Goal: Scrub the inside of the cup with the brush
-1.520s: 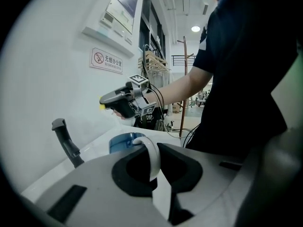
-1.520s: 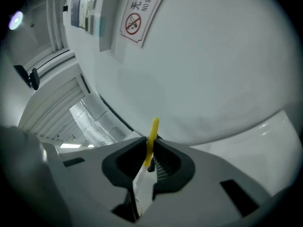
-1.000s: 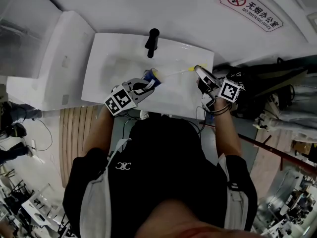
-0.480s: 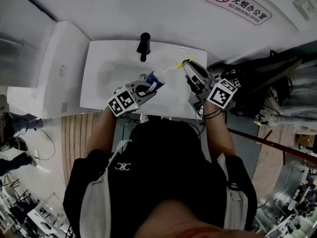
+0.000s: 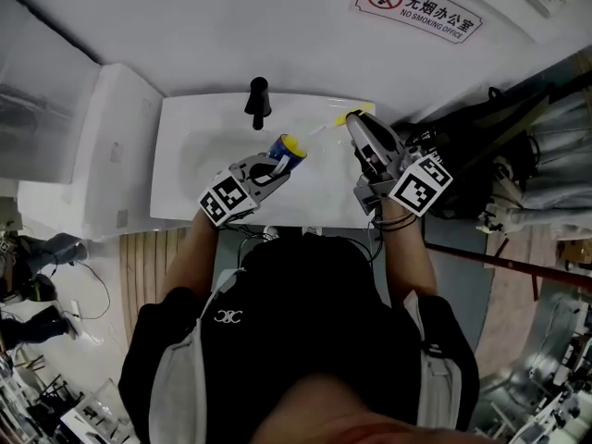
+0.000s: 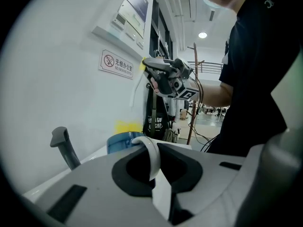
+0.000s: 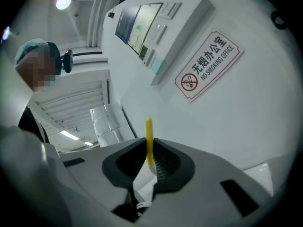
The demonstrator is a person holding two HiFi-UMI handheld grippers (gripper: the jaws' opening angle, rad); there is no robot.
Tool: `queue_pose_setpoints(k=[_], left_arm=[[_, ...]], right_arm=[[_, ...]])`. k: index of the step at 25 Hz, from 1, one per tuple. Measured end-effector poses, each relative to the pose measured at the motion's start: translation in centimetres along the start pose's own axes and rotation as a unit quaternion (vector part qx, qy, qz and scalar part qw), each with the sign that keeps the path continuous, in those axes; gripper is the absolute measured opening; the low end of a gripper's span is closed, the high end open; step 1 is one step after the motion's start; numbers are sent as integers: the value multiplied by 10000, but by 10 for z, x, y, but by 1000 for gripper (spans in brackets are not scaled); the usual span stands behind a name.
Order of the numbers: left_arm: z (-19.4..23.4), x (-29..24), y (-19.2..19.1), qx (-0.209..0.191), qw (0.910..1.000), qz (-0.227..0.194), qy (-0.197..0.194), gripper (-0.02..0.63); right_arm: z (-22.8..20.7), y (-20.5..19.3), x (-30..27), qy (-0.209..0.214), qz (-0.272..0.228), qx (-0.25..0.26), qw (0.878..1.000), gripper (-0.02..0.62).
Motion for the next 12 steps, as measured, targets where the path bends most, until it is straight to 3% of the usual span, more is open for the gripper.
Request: queue_pose_setpoints(k=[5, 12], left_arm=[[4, -8, -2, -65, 9998, 138, 119, 37], [10, -9, 0, 79, 9996, -24, 260, 37]], right_arm=[[-4, 30, 23, -293, -350, 279, 9986, 51], [-19, 56, 56, -798, -684, 503, 9932, 51]])
Point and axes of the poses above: the fingertips, and each gripper's own axes: x backward along the fingers, z to its left, y out of its top, the point moved 2 cm from there along x, backward along the fingers, and after that the axes turned 12 degrees about x, right-handed, at the moved point
